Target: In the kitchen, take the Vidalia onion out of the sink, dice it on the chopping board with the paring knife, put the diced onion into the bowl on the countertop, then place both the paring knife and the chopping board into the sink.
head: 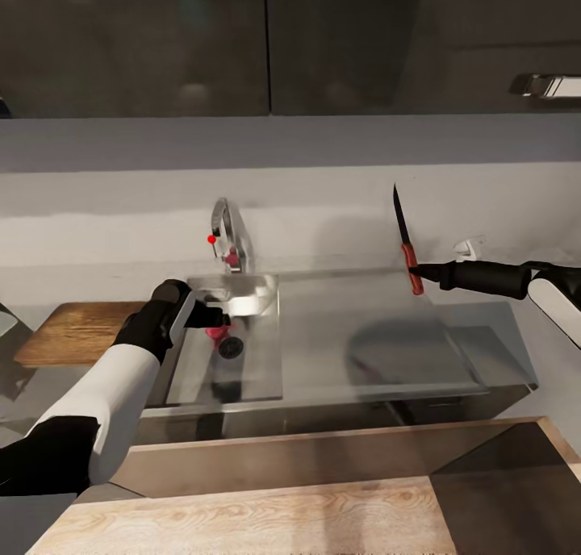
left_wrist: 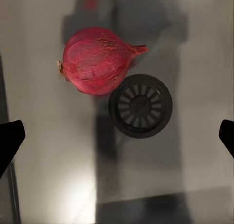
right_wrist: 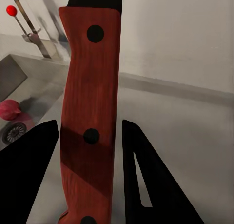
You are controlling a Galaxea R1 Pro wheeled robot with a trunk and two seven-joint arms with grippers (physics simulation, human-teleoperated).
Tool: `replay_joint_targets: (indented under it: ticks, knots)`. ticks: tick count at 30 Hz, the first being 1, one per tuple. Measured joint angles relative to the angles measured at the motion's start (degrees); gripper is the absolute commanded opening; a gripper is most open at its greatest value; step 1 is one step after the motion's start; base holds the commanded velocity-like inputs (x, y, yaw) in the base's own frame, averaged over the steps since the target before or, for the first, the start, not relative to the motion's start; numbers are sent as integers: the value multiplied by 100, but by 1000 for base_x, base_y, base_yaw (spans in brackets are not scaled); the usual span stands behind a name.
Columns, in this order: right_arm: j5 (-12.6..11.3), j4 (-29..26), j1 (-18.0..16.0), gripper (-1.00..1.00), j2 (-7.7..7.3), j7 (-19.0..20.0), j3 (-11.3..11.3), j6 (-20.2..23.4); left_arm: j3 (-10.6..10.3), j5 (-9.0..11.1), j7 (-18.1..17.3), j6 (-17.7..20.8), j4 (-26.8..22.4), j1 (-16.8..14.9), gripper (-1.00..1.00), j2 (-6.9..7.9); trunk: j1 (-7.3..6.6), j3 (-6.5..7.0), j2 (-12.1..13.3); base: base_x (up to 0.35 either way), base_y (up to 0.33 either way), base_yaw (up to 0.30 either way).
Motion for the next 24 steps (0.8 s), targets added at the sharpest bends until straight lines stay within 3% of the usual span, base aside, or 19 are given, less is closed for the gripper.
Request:
replay_joint_targets:
  ticks: [8, 16, 24]
  knots:
    - [3, 0, 0, -100, -2, 0, 0, 0, 0, 3, 191, 2, -89, -1, 100, -11, 0, -33, 0, 0, 0, 0]
    - [3, 0, 0, -100, -3, 0, 0, 0, -6, 4, 207, 11, -452, 0, 100, -12, 0, -66, 0, 0, 0, 0]
    - [3, 0, 0, -100, 0, 0, 0, 0, -11, 2, 207, 11, -464, 0, 100, -14, 0, -99, 0, 0, 0, 0]
